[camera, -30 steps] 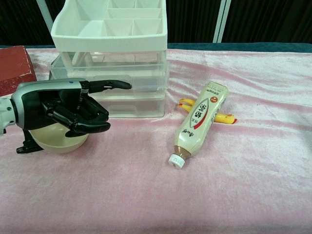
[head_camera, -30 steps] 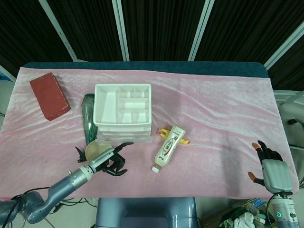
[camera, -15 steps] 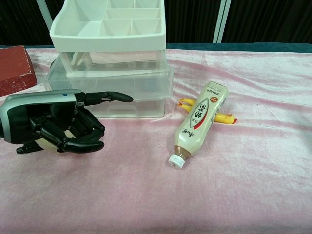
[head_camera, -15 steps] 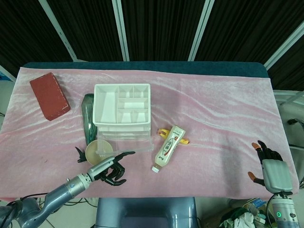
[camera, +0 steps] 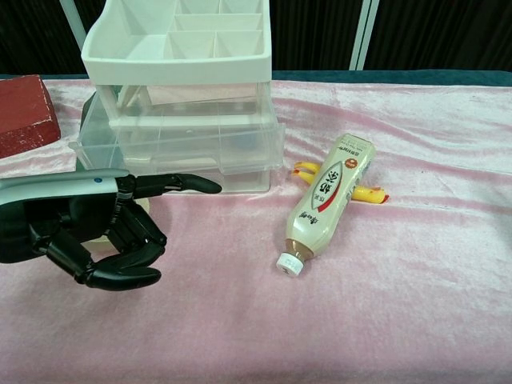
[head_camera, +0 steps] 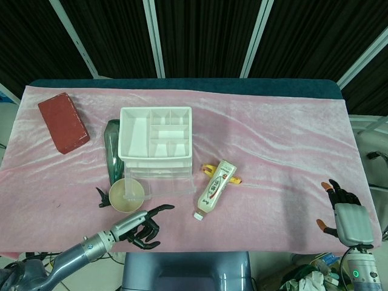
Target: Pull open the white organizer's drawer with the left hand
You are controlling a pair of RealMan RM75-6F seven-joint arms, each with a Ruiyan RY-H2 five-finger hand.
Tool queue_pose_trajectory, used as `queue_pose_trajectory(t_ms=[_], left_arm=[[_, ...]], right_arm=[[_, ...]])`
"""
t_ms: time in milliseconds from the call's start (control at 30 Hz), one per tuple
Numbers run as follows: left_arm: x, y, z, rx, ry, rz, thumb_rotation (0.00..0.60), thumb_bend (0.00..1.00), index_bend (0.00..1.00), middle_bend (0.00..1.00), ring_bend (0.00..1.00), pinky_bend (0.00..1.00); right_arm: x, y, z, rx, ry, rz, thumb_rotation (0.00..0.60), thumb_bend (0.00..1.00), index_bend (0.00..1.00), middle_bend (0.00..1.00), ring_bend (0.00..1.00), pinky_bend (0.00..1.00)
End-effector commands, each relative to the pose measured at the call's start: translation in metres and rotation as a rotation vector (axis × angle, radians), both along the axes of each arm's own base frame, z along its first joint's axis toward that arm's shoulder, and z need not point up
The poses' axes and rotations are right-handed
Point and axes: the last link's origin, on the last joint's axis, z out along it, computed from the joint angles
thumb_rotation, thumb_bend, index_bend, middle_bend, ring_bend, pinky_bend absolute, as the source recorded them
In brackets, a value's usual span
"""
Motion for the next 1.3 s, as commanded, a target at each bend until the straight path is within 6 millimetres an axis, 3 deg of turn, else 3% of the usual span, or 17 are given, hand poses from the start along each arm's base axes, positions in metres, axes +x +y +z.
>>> queue_pose_trajectory(t_ms=[33, 200, 467, 600, 700, 833, 1000, 1167, 1300], left_arm=[[-0.001, -0.003, 0.005, 0.019, 0.006, -0.029, 0.600, 0.35, 0.06, 0.78, 0.79, 0.84], [-0.011, -0.016, 0.037, 0.158, 0.109, -0.157, 0.600, 0.35, 0.08, 0.72, 0.73, 0.79], [-0.027, -0.033, 0.098, 0.382, 0.224, -0.214, 0.600, 0.35, 0.11, 0.52, 0.39, 0.47], [-0.038, -0.037, 0.126, 0.506, 0.263, -0.181, 0.600, 0.34, 0.11, 0.44, 0.28, 0.34], [-0.059, -0.037, 0.157, 0.713, 0.392, -0.101, 0.600, 0.31, 0.11, 0.38, 0.22, 0.25], [-0.080, -0.044, 0.169, 0.869, 0.574, 0.025, 0.600, 0.23, 0.11, 0.34, 0.20, 0.21], [-0.106, -0.055, 0.166, 0.932, 0.745, 0.174, 0.600, 0.21, 0.11, 0.24, 0.11, 0.15], [-0.129, -0.059, 0.163, 0.932, 0.778, 0.300, 0.600, 0.18, 0.10, 0.15, 0.05, 0.09], [-0.128, -0.059, 0.168, 0.968, 0.746, 0.295, 0.600, 0.18, 0.08, 0.13, 0.03, 0.06]], right_arm=[[0.000, 0.000, 0.000, 0.000, 0.000, 0.000, 0.600, 0.10, 0.16, 0.08, 0.19, 0.21], [0.000, 0.000, 0.000, -0.001, 0.000, -0.002, 0.600, 0.10, 0.16, 0.08, 0.19, 0.21], [0.000, 0.000, 0.000, -0.001, 0.006, -0.002, 0.600, 0.10, 0.16, 0.08, 0.19, 0.21], [-0.001, 0.000, 0.000, -0.005, 0.007, -0.005, 0.600, 0.10, 0.16, 0.08, 0.19, 0.21], [0.000, 0.000, 0.001, -0.007, 0.009, -0.002, 0.600, 0.10, 0.16, 0.08, 0.19, 0.21], [0.001, -0.001, 0.002, -0.016, 0.012, 0.013, 0.600, 0.10, 0.16, 0.08, 0.19, 0.21], [0.002, -0.002, 0.003, -0.021, 0.009, 0.037, 0.600, 0.10, 0.15, 0.08, 0.19, 0.21], [0.006, -0.002, 0.005, -0.040, -0.002, 0.092, 0.600, 0.09, 0.15, 0.08, 0.19, 0.21], [0.007, -0.002, 0.004, -0.043, -0.004, 0.135, 0.600, 0.08, 0.15, 0.08, 0.18, 0.21]])
